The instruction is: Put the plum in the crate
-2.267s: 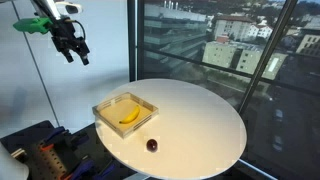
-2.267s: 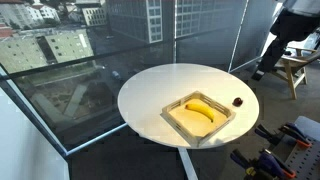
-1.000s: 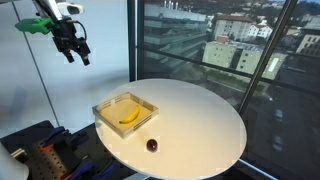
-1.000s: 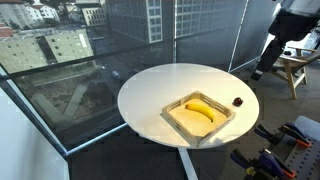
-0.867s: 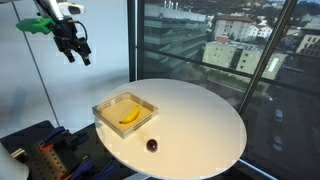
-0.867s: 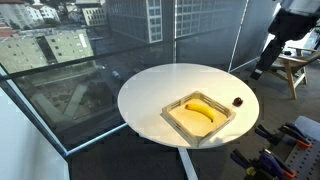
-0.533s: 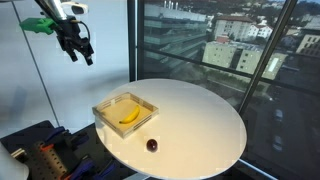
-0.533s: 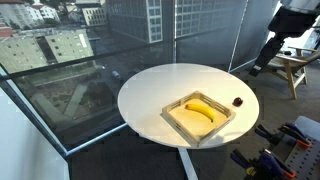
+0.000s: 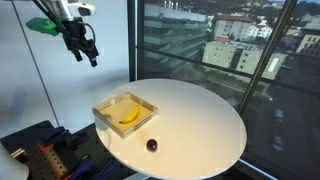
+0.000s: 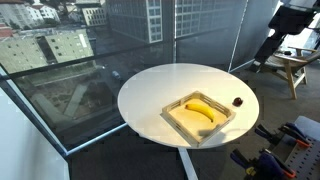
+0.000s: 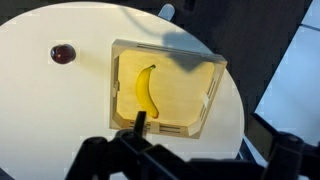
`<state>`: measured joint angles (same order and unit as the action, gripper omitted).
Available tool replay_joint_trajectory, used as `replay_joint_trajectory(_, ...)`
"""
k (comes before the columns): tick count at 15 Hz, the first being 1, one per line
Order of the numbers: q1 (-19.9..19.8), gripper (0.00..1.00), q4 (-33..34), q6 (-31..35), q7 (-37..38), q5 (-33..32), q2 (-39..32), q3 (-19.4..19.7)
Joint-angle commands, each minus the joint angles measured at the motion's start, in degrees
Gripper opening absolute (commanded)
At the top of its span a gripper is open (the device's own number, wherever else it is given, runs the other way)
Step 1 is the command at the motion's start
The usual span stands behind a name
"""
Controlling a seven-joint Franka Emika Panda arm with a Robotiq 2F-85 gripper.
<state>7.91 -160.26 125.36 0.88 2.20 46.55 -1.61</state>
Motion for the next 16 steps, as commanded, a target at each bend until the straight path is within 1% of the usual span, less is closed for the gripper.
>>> replay_joint_trajectory(1,-1.05,1.00,1.14,-0.13,-2.16,1.29,-1.41,1.88)
replay_joint_trajectory(8,-3.37,1.00,2.60,-0.28,-3.02,1.03,-4.09,4.39)
replay_joint_trajectory(13,-5.69,1.00,4.42,0.34,-3.74,0.70,-7.86,5.92)
replay_joint_trajectory(16,-6.35,1.00,5.52,1.77,-4.38,0.90,-10.92,6.43)
